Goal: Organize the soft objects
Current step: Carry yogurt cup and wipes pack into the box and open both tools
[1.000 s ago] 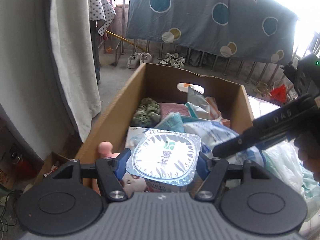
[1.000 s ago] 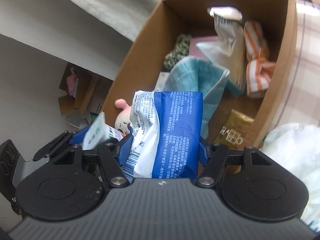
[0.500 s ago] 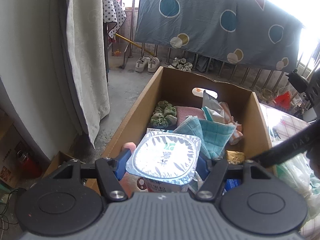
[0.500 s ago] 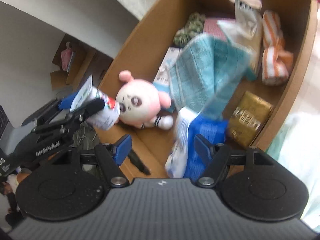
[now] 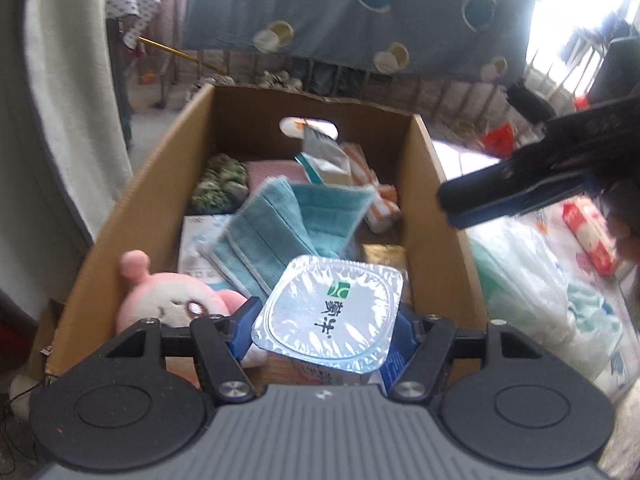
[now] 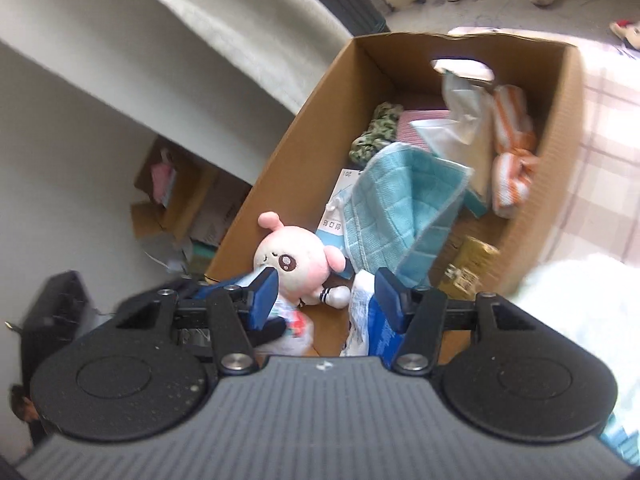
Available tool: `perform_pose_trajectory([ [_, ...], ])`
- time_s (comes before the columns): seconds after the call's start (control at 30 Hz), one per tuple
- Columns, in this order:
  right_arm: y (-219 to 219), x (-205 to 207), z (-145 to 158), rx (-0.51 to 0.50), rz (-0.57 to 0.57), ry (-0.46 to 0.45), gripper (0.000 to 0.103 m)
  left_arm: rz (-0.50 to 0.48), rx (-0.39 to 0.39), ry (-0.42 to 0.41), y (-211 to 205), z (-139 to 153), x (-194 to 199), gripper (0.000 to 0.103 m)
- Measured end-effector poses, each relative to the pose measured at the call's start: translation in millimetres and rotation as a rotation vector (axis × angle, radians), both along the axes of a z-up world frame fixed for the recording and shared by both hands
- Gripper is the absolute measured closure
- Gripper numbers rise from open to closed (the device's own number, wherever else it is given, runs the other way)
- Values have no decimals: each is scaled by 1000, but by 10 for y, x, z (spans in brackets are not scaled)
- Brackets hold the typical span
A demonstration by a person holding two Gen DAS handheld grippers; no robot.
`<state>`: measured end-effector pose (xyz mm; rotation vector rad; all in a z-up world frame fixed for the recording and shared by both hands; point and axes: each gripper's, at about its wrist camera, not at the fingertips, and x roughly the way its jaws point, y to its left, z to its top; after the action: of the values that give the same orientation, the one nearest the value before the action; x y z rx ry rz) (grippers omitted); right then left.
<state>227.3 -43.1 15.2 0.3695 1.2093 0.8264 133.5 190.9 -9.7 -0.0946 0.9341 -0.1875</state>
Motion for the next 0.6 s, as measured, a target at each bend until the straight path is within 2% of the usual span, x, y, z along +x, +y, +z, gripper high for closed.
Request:
perform_pose_trajectory([
  [0.1, -244, -32, -6, 7, -36, 4, 49, -22, 71, 54, -94, -129, 65, 36],
  [0.23, -451, -36, -84, 6, -62, 12, 49, -1, 133, 105, -78, -268, 91, 36],
  [0.4, -552, 5, -231, 23, -68, 31, 48, 30, 174, 148, -47, -397, 153, 36],
  [0.5, -564, 7, -291, 29, -66, 39, 48, 39, 166, 180, -32, -457, 192, 36],
  [0.6, -590, 9, -310, 33, -65, 40, 47, 61, 159, 178, -7, -427, 195, 33],
])
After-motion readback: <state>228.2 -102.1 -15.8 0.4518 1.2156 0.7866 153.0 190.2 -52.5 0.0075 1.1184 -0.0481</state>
